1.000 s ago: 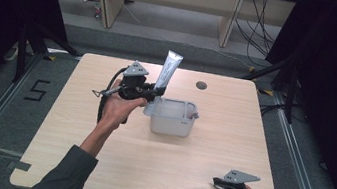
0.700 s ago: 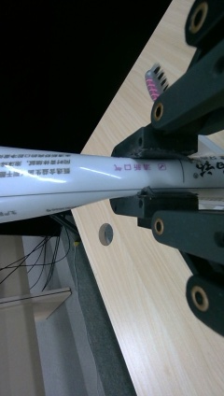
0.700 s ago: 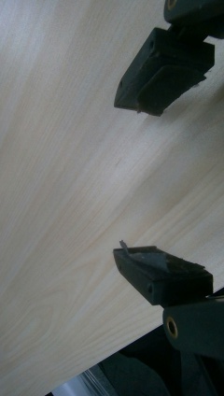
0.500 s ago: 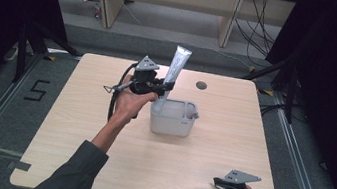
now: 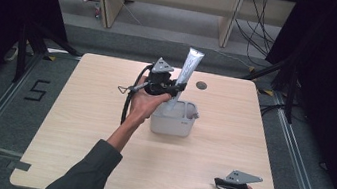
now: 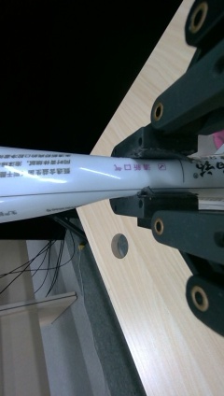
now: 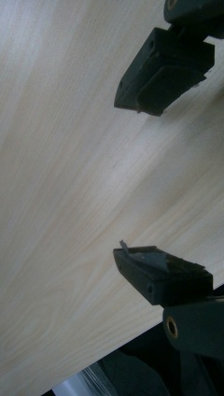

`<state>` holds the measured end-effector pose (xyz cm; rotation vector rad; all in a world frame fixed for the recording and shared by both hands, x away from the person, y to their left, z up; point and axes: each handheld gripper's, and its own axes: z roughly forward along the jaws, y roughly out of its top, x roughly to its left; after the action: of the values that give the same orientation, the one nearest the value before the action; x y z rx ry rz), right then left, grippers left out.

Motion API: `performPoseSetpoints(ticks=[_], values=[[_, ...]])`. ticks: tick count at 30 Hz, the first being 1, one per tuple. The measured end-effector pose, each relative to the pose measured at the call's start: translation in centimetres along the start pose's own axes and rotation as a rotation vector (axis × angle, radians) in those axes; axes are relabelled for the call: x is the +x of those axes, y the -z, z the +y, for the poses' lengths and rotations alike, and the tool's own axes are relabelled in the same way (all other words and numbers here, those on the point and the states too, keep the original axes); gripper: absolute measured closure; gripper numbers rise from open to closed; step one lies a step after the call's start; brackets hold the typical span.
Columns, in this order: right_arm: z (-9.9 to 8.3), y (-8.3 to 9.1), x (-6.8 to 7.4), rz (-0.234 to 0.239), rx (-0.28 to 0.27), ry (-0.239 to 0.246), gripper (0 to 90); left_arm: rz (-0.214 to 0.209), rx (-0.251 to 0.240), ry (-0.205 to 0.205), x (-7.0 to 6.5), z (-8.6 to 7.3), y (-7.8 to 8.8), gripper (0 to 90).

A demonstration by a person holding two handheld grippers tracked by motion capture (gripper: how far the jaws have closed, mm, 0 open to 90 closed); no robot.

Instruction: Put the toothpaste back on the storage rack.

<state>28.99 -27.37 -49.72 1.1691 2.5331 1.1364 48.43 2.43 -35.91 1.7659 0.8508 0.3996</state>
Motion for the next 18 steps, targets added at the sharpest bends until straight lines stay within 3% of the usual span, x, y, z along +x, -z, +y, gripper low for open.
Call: performPoseSetpoints(ticks=[4,6,12,15,18], values=[[-0.1,0.1,0.3,-0.002,0.007,-0.044,23.6,0.003,-0.005,0.010,0.0,-0.3,-0.5,75.4],[-0.1,0.2,0.1,-0.006,0.002,-0.016,23.6,0.009,-0.011,0.006,0.0,-0.5,-0.8,75.4],[-0.1,0.2,0.1,-0.002,0.003,-0.028,23.6,0.008,-0.007,0.001,-0.1,-1.0,-1.5,75.3],[-0.2,0.2,0.0,-0.008,-0.002,-0.006,23.6,0.011,-0.006,-0.004,-0.1,-1.4,-1.8,75.3],[-0.2,0.2,0.1,-0.003,-0.001,-0.025,23.6,0.008,0.000,-0.009,0.0,-1.8,-2.0,75.3]])
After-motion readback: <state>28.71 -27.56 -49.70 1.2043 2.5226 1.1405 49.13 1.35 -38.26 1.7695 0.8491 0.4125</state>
